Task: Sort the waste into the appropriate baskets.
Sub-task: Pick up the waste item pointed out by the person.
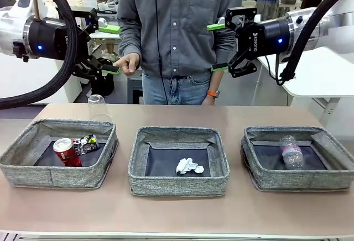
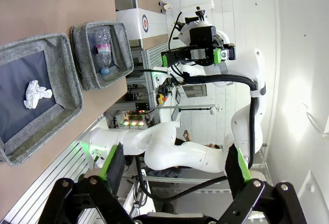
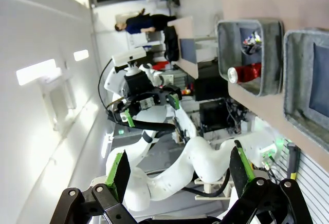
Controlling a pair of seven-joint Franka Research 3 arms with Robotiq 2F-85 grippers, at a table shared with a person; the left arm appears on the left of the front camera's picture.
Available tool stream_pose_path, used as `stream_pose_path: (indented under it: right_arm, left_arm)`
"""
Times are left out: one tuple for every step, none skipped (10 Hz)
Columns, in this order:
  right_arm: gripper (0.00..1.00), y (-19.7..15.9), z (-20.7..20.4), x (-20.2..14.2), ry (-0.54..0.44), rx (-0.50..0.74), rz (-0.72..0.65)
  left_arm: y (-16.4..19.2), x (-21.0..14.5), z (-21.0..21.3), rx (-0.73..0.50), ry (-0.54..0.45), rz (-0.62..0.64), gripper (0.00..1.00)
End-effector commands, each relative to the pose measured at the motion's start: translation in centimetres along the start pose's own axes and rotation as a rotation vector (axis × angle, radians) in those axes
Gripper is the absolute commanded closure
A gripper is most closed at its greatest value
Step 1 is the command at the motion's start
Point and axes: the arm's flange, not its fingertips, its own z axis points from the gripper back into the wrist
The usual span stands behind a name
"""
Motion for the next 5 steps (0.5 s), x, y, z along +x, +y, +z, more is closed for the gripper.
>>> stream_pose_path:
  right_arm:
    - [0.0,0.22,-0.06,0.0,-0.006,0.021,0.017]
    - [0.0,0.22,-0.06,0.0,-0.006,0.021,0.017]
    - [0.0,0.22,-0.06,0.0,-0.006,0.021,0.017]
    - [0.0,0.22,-0.06,0.0,-0.006,0.021,0.017]
    - [0.0,0.22,-0.06,0.0,-0.006,0.021,0.017]
  left_arm:
    - [-0.39,-0.04,-0.08,-0.016,-0.009,0.012,0.0]
    - [-0.39,-0.04,-0.08,-0.016,-0.009,0.012,0.0]
    - [-0.39,-0.04,-0.08,-0.016,-0.009,0.012,0.0]
    - [-0.39,-0.04,-0.08,-0.016,-0.009,0.012,0.0]
    - [-0.39,-0.04,-0.08,-0.016,-0.009,0.012,0.0]
